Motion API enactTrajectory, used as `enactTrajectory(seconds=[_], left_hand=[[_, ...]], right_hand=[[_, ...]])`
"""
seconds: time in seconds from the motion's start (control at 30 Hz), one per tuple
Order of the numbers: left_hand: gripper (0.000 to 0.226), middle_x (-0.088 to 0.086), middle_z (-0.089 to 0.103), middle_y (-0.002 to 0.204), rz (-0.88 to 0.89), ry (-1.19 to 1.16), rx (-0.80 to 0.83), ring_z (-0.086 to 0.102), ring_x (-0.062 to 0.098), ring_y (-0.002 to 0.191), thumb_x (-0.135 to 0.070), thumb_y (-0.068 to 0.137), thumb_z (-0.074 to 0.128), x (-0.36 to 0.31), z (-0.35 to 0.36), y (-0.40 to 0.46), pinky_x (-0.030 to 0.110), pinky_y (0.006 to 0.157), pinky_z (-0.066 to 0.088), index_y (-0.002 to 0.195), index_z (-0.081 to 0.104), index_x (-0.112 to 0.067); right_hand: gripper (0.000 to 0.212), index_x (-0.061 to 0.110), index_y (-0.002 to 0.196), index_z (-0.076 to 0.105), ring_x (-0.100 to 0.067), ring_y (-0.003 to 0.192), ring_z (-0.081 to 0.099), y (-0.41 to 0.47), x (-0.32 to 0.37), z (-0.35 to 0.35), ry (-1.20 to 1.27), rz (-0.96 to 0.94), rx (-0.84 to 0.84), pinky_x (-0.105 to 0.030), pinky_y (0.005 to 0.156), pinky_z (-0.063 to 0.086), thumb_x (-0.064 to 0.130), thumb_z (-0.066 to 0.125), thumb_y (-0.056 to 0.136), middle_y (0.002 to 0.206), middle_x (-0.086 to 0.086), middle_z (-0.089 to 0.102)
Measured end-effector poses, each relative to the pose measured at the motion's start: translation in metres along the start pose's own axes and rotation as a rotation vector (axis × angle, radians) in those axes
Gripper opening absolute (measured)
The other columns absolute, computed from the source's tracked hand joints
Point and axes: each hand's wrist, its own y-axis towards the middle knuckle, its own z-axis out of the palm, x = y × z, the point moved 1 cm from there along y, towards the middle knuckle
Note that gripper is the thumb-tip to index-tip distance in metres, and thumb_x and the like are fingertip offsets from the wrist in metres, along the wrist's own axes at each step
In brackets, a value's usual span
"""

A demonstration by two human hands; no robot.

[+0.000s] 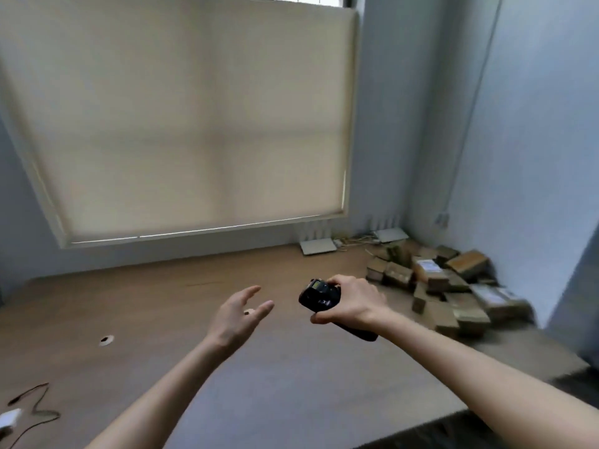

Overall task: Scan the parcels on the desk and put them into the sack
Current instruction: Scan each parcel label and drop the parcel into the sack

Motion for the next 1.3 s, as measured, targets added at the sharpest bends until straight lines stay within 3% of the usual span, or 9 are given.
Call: enactTrajectory(seconds=[0.23, 0.4, 0.57, 0.73, 0.9, 1.03, 1.3], left_hand=[[0.065, 0.004, 0.055, 0.144, 0.171, -0.080, 0.230, 0.053, 0.019, 0.128, -0.051, 0.090, 0.065, -0.153, 0.195, 0.072, 0.038, 0.106, 0.044, 0.145, 0.050, -0.020], [0.068, 0.003, 0.052, 0.147, 0.234, -0.093, 0.396, 0.050, 0.018, 0.132, -0.053, 0.091, 0.063, -0.221, 0.295, 0.111, 0.037, 0.108, 0.044, 0.148, 0.046, -0.020], [0.072, 0.003, 0.049, 0.151, 0.241, -0.086, 0.518, 0.048, 0.018, 0.134, -0.056, 0.090, 0.063, -0.253, 0.377, 0.168, 0.037, 0.110, 0.044, 0.150, 0.042, -0.022], [0.070, 0.003, 0.048, 0.150, 0.225, -0.109, 0.585, 0.053, 0.013, 0.123, -0.052, 0.092, 0.063, -0.266, 0.439, 0.247, 0.028, 0.098, 0.046, 0.151, 0.040, -0.022], [0.072, 0.005, 0.052, 0.148, 0.200, -0.067, 0.601, 0.052, 0.020, 0.131, -0.054, 0.092, 0.062, -0.267, 0.476, 0.335, 0.042, 0.109, 0.045, 0.151, 0.041, -0.019], [0.064, 0.003, 0.056, 0.143, 0.194, -0.052, 0.571, 0.055, 0.018, 0.127, -0.049, 0.094, 0.061, -0.272, 0.496, 0.389, 0.038, 0.106, 0.047, 0.149, 0.044, -0.019], [0.070, 0.003, 0.054, 0.142, 0.083, -0.030, 0.584, 0.054, 0.019, 0.125, -0.043, 0.095, 0.063, -0.266, 0.558, 0.459, 0.037, 0.102, 0.049, 0.154, 0.032, -0.022]], right_hand=[[0.090, 0.036, 0.134, 0.060, -0.022, 0.118, 0.063, -0.015, -0.219, -0.100, -0.033, 0.313, -0.091, -0.035, 0.093, 0.053, 0.069, 0.086, 0.054, 0.127, 0.006, 0.069], [0.097, 0.036, 0.139, 0.057, -0.023, 0.123, 0.062, -0.013, -0.322, -0.131, 0.002, 0.460, -0.156, -0.037, 0.097, 0.053, 0.075, 0.084, 0.055, 0.134, 0.004, 0.067], [0.096, 0.037, 0.142, 0.052, -0.021, 0.124, 0.060, 0.015, -0.399, -0.137, 0.002, 0.573, -0.165, -0.033, 0.084, 0.046, 0.074, 0.084, 0.060, 0.137, 0.006, 0.064], [0.099, 0.038, 0.146, 0.050, -0.022, 0.126, 0.060, 0.080, -0.451, -0.153, -0.010, 0.620, -0.167, -0.034, 0.092, 0.049, 0.074, 0.084, 0.059, 0.140, 0.005, 0.064], [0.094, 0.036, 0.142, 0.052, -0.021, 0.123, 0.060, 0.156, -0.484, -0.171, -0.010, 0.613, -0.134, -0.035, 0.093, 0.051, 0.071, 0.084, 0.062, 0.138, 0.005, 0.063], [0.093, 0.038, 0.141, 0.053, -0.019, 0.120, 0.062, 0.206, -0.505, -0.177, 0.020, 0.606, -0.152, -0.035, 0.093, 0.053, 0.069, 0.085, 0.060, 0.135, 0.008, 0.065], [0.092, 0.037, 0.140, 0.055, -0.015, 0.118, 0.061, 0.292, -0.565, -0.169, 0.024, 0.592, -0.083, -0.032, 0.092, 0.052, 0.070, 0.086, 0.060, 0.131, 0.010, 0.066]])
